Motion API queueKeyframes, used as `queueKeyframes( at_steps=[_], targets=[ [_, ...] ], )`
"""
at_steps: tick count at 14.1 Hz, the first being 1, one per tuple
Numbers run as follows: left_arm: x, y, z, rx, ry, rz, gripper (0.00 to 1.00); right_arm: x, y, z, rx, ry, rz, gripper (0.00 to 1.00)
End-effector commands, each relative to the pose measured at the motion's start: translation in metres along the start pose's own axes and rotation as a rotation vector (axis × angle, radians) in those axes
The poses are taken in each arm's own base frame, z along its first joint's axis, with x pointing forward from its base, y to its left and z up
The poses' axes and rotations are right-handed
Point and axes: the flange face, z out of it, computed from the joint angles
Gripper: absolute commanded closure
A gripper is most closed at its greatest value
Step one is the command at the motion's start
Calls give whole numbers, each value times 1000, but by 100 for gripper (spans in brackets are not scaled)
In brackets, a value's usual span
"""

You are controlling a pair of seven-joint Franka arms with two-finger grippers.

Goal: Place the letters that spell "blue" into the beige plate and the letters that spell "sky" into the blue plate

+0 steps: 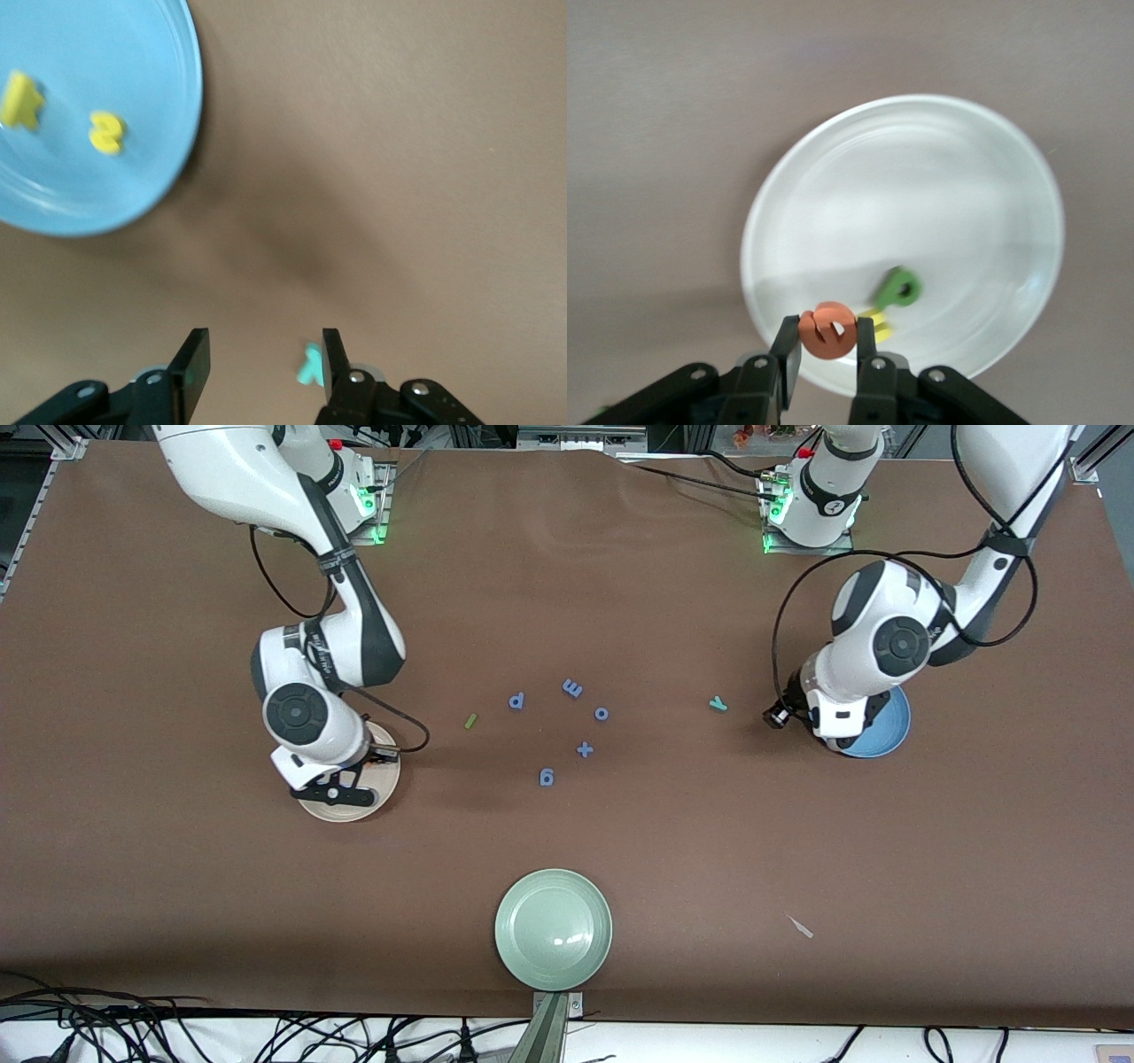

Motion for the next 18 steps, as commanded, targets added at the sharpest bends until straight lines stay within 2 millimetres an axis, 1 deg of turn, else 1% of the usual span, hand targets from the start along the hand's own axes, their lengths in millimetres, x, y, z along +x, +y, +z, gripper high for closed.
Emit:
queueKeyframes(
  at_steps=[1, 2, 3, 4, 6, 7, 8, 9, 10, 12, 14, 16, 18],
  targets=[
    [-8, 3, -1, -51, 7, -69, 41, -5, -2, -3, 6, -11, -27, 66],
    [-18, 9, 7, -59, 1, -79, 41, -5, -2, -3, 11, -13, -19, 51],
    [-29, 16, 13, -67, -2, -81, 41, -5, -3, -4, 19, -14, -12, 41],
    [-37, 20, 18, -73, 3, -81, 41, -5, -3, -5, 25, -15, -8, 35],
    [-46, 24, 28, -65, 10, -103, 41, -7, -5, -5, 26, -28, -4, 32],
    [-56, 28, 35, -64, 18, -101, 41, -7, -6, -5, 46, -38, 11, 29],
    [-61, 29, 46, -48, 35, -101, 41, -9, -9, -6, 76, -53, 31, 29],
    [-62, 28, 56, -34, 62, -96, 41, -13, -14, -8, 109, -77, 69, 26],
    [-61, 28, 62, -30, 91, -104, 41, -17, -21, -6, 126, -94, 104, 25],
    [-64, 27, 76, -20, 118, -109, 41, -30, -49, -10, 139, -108, 146, 25],
    [-67, 27, 85, -12, 125, -95, 41, -42, -74, -10, 147, -117, 195, 25],
    [-67, 25, 94, -2, 118, -85, 41, -59, -98, -2, 145, -123, 233, 25],
    [-66, 26, 95, -17, 107, -87, 42, -79, -120, 11, 144, -92, 254, 25]
  ],
)
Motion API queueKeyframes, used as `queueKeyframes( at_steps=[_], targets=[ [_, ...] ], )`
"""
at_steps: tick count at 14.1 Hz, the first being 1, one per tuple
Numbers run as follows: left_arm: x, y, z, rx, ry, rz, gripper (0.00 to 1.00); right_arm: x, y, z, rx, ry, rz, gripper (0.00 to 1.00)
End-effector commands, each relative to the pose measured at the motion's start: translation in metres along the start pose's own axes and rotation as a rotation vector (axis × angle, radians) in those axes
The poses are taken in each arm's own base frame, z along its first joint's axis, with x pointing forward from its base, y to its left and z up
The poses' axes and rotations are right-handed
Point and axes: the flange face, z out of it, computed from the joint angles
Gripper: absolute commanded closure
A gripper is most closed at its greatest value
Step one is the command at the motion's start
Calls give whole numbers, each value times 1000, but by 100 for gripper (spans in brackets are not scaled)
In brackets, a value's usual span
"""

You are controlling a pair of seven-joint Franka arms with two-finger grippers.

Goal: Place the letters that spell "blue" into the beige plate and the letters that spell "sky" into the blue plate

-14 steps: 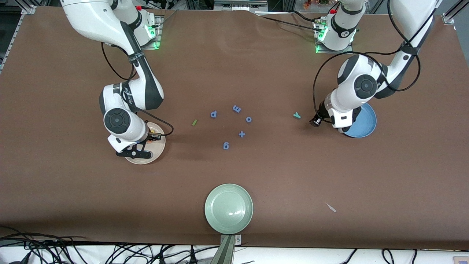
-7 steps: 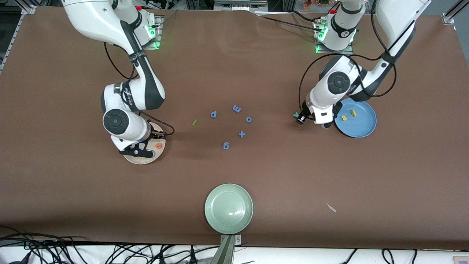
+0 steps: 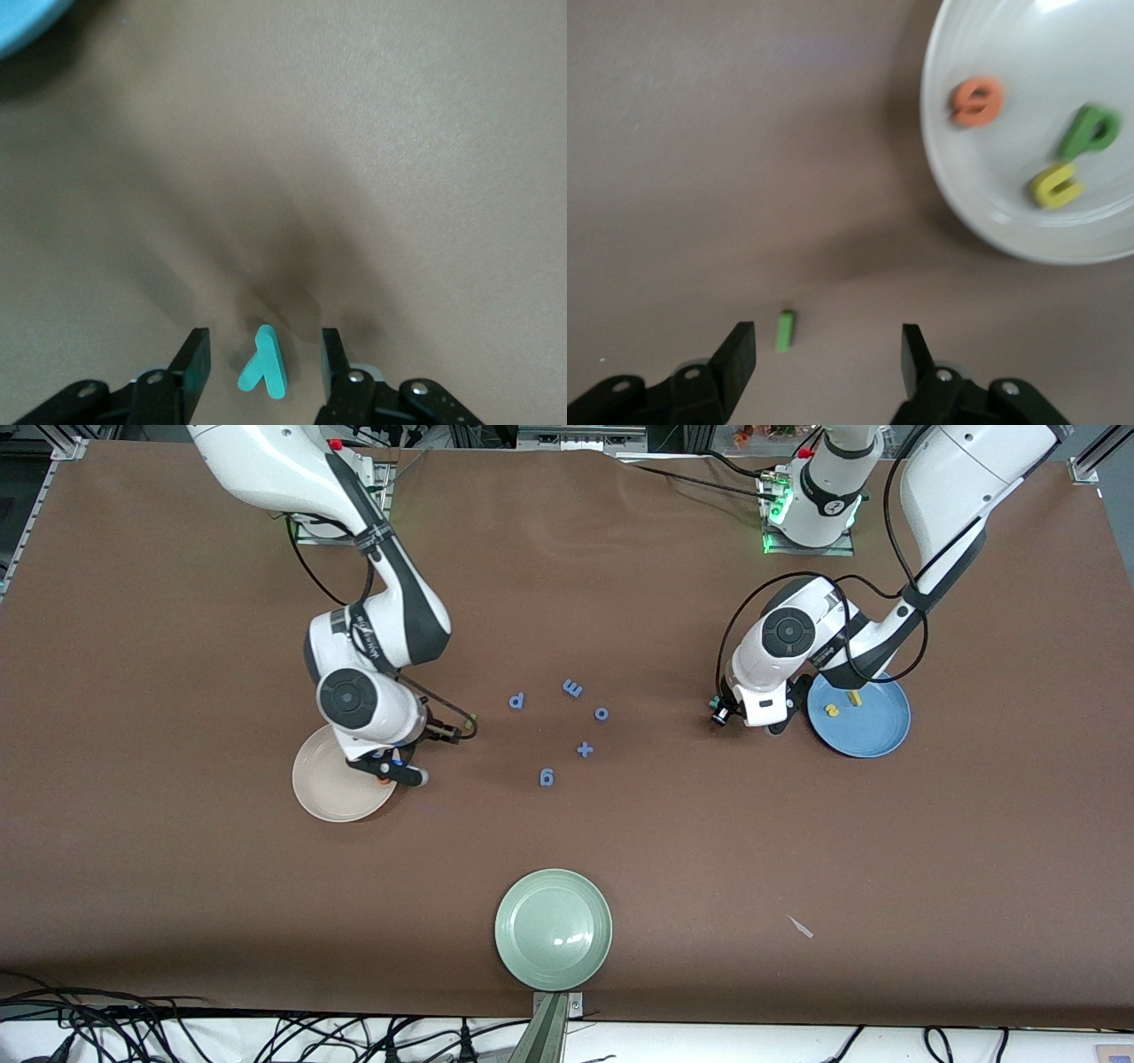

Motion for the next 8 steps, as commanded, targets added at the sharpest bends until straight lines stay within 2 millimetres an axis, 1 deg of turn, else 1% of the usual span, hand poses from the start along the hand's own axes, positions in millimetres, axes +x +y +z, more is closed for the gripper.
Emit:
queueKeyframes(
  at_steps=[1, 2, 3, 4, 6, 8],
  targets=[
    [1, 4, 2, -22, 7, 1, 42, -28, -11, 20, 22, 34, 51, 25],
    [1, 2, 3, -19, 6, 0, 45, -38, -17, 31, 20, 42, 49, 25],
    [1, 2, 4, -18, 5, -9, 58, -46, -20, 42, 19, 48, 46, 25],
    [-3, 3, 4, -18, 6, -18, 67, -55, -23, 51, 26, 65, 54, 25],
    [-4, 3, 4, -18, 6, -18, 68, -65, -24, 64, 35, 86, 50, 26],
    [-5, 3, 5, -17, 5, -16, 68, -66, -22, 68, 27, 92, 43, 26]
  ],
)
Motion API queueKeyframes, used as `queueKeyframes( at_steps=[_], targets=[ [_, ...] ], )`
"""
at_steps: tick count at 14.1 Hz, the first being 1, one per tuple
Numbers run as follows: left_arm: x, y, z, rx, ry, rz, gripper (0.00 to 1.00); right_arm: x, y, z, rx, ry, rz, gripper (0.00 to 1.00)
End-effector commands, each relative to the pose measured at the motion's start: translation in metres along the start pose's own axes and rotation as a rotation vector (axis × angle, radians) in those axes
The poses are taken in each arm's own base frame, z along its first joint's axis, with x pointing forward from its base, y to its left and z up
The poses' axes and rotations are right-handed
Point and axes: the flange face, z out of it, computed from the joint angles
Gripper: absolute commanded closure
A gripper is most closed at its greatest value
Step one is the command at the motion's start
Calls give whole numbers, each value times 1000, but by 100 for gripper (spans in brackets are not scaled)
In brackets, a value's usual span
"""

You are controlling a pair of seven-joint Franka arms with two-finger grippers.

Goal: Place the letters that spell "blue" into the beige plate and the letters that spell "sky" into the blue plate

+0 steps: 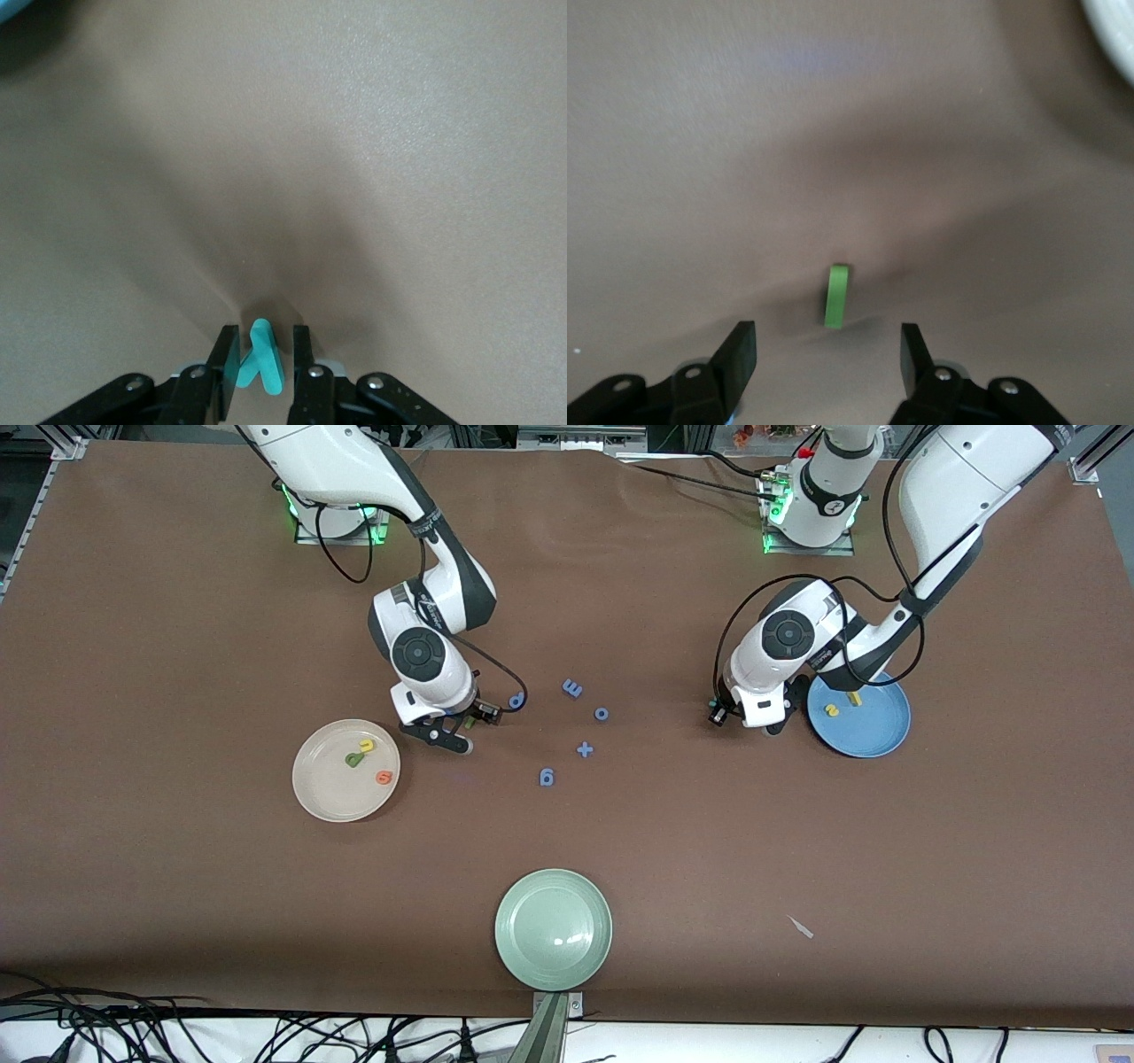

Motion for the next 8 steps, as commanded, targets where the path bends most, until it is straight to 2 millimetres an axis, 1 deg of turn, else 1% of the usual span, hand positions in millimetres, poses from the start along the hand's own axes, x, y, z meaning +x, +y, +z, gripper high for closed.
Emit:
queueKeyframes(
  at_steps=[1, 3, 4, 5, 6, 7, 8],
  targets=[
    [-2, 2, 2, -10, 17, -1, 68, -2, 7, 0, 3, 14, 9, 30],
    [-3, 2, 2, -11, 16, 0, 70, -1, 7, 1, 6, 20, 7, 42],
    [-2, 2, 2, -10, 17, -1, 78, -1, 7, 2, 0, 27, -5, 48],
    [-3, 1, 3, -8, 17, 0, 83, 0, 8, 3, -7, 32, -13, 53],
    [-3, 1, 3, -7, 17, 0, 86, 1, 8, 5, -9, 39, -16, 55],
    [-2, 2, 0, -8, 22, -1, 93, 2, 8, 6, -3, 46, -14, 57],
    [5, 5, -7, -20, 31, -10, 98, 3, 8, 8, -2, 48, -14, 59]
  ],
)
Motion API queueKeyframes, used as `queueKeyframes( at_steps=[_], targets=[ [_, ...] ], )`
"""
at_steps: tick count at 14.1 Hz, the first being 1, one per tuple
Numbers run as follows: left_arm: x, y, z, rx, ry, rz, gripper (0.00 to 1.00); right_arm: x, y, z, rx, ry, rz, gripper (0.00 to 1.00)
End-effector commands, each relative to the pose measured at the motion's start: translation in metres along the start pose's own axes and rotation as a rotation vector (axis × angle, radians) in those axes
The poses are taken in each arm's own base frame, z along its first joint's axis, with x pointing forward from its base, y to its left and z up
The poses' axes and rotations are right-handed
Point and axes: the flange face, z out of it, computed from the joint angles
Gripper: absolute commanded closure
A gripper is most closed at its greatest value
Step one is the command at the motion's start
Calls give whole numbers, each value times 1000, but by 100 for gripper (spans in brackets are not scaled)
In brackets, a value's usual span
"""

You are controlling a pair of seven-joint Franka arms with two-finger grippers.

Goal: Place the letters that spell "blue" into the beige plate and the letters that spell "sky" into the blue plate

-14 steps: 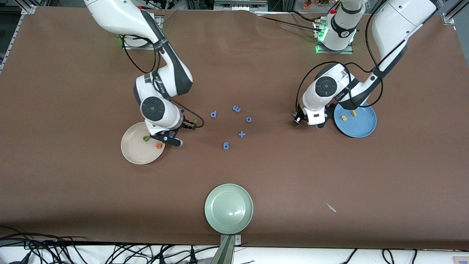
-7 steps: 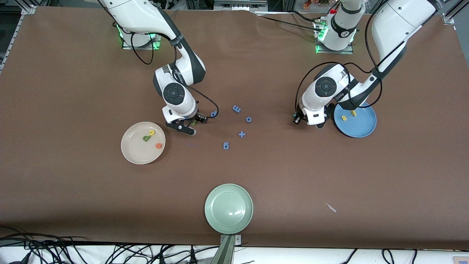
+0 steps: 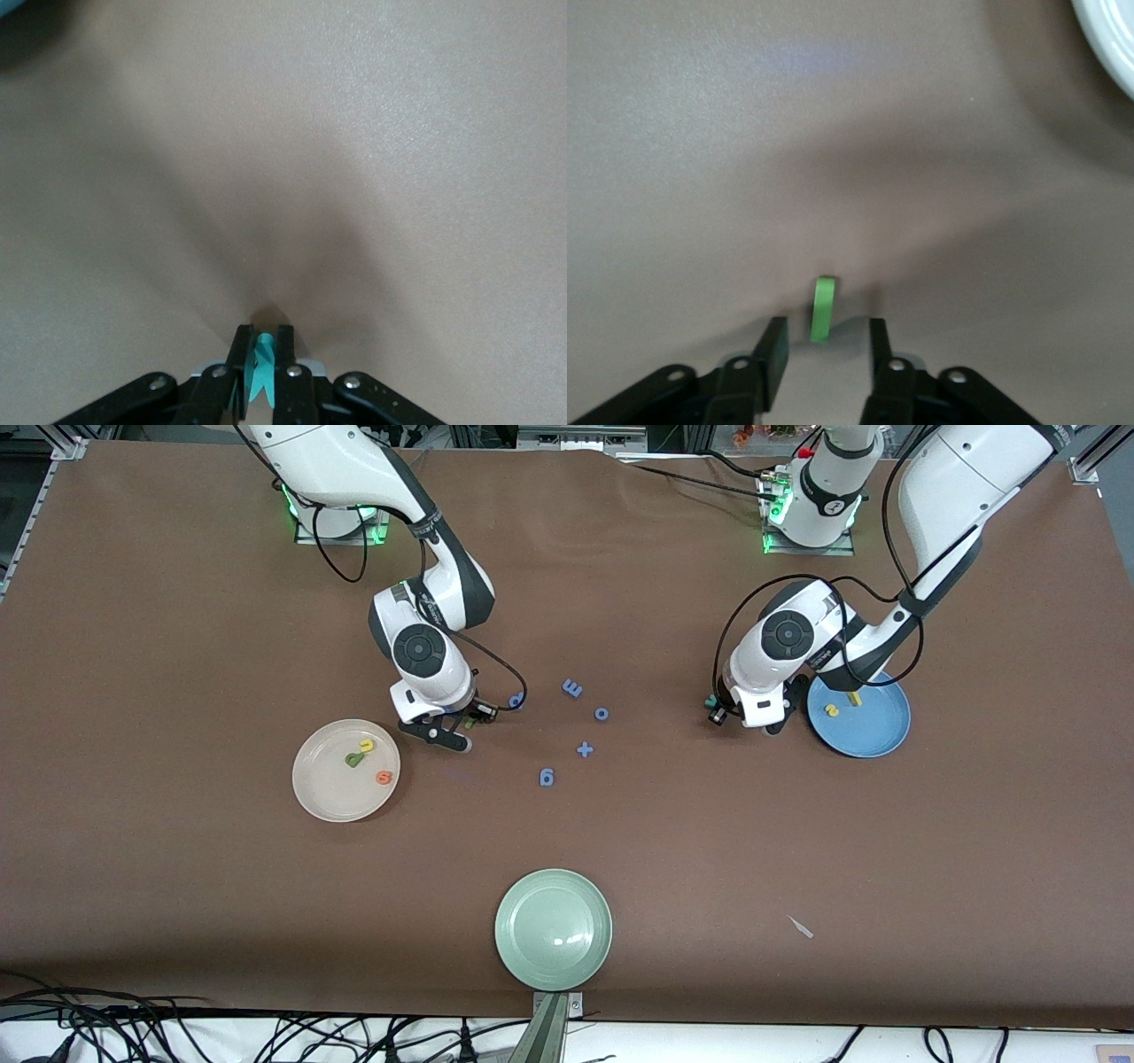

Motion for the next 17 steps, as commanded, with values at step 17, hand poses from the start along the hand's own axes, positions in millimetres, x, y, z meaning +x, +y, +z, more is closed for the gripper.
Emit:
queueKeyframes(
  at_steps=[17],
  targets=[
    [259, -88, -85, 18, -1, 166, 100, 132, 115, -100, -105, -51, -202, 94]
  ],
)
